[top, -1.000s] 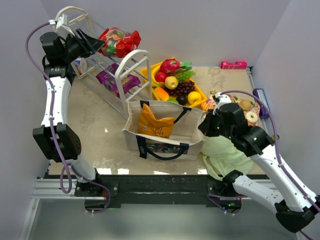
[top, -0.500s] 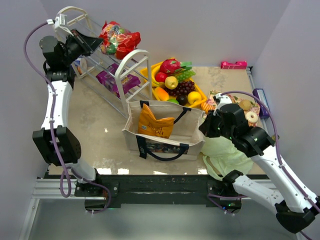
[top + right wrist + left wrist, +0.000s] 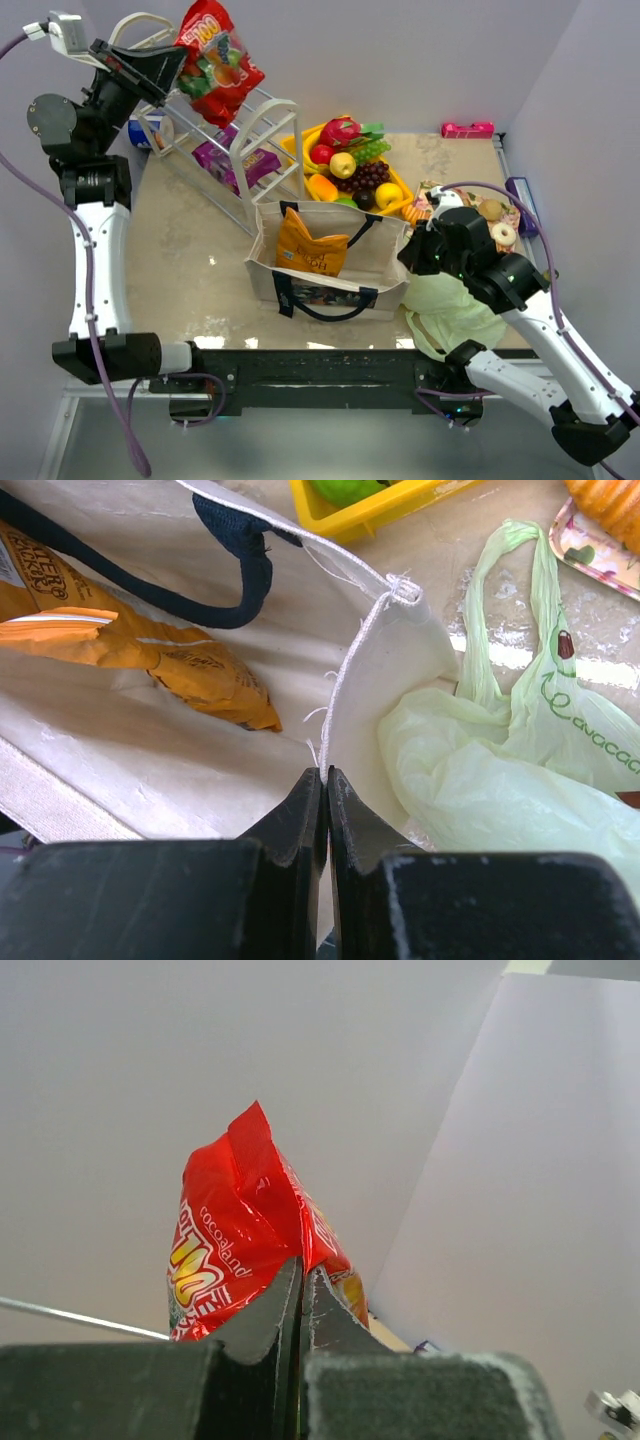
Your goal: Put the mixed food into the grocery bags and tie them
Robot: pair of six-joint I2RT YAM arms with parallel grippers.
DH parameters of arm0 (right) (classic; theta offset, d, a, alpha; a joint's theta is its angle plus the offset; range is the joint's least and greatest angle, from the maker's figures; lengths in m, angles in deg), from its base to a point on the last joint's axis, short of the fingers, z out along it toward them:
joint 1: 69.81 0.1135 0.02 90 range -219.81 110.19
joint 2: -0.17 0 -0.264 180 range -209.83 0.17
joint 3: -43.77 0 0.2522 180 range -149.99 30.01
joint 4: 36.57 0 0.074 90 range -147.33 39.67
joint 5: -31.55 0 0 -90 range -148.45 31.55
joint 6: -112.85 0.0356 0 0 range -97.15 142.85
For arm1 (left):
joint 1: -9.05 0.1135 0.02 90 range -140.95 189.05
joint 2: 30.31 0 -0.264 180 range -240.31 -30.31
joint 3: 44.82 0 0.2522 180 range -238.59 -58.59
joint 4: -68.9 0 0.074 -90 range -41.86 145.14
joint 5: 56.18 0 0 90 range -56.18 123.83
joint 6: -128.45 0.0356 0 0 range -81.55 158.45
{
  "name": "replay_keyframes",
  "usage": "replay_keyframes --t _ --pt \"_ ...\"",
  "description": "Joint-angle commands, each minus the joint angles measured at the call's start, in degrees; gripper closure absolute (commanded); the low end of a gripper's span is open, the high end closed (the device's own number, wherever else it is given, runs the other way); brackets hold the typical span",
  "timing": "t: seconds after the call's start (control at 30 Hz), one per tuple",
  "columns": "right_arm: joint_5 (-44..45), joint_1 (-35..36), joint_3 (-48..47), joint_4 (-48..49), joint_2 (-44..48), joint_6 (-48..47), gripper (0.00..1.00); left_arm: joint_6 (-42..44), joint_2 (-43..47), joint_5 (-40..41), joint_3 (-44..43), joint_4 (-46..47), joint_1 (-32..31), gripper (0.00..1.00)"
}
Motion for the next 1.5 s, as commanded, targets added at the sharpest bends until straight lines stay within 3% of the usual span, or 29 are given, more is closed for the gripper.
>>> replay_keyframes --t 0.0,0.2,0.47,0.73,0.87,0.9,0.93,0.97,1.07,1.27,1.47 --pt "-0.1 -0.2 -1.5 -0.4 -0.1 -0.9 0.92 15.6 7.4 1.0 -2.9 -8.8 -9.1 1.00" --pt "0.1 -0.2 -2.0 -0.1 -0.6 -0.9 0.92 28.0 14.0 3.6 5.4 -17.6 -26.1 1.00" --pt "0.3 -0.2 -2.2 -1.1 -0.2 -0.2 0.92 44.0 14.4 8.2 13.3 -26.5 -48.4 1.00" --pt "0.8 -0.2 -2.0 -2.0 0.3 0.1 0.92 51.5 11.7 10.5 21.1 -28.9 -51.6 1.00" --pt "1.4 -0.1 -2.3 -2.1 0.6 0.0 0.92 55.0 9.5 12.6 23.7 -35.2 -52.0 1.00" --pt "1.5 -0.2 -2.4 -2.1 0.6 -0.1 0.92 55.6 8.5 12.6 23.4 -37.2 -52.1 0.91" --pt "1.7 -0.2 -2.5 -2.1 0.5 -0.1 0.92 55.8 7.7 12.8 23.3 -38.7 -52.3 0.75" --pt "1.7 -0.1 -2.5 -2.0 0.4 -0.2 0.92 55.8 6.9 13.1 23.2 -39.7 -52.8 0.47" --pt "1.4 -0.1 -2.5 -1.6 -0.3 -0.5 0.92 54.3 7.5 14.0 22.1 -38.9 -52.9 0.24" --pt "1.1 -0.1 -2.5 -1.5 -0.4 -0.6 0.92 50.3 9.3 12.9 19.9 -35.3 -52.9 0.25" --pt "1.2 -0.2 -2.7 -1.4 -0.4 -0.5 0.92 47.8 6.6 9.8 26.7 -34.4 -55.7 0.29"
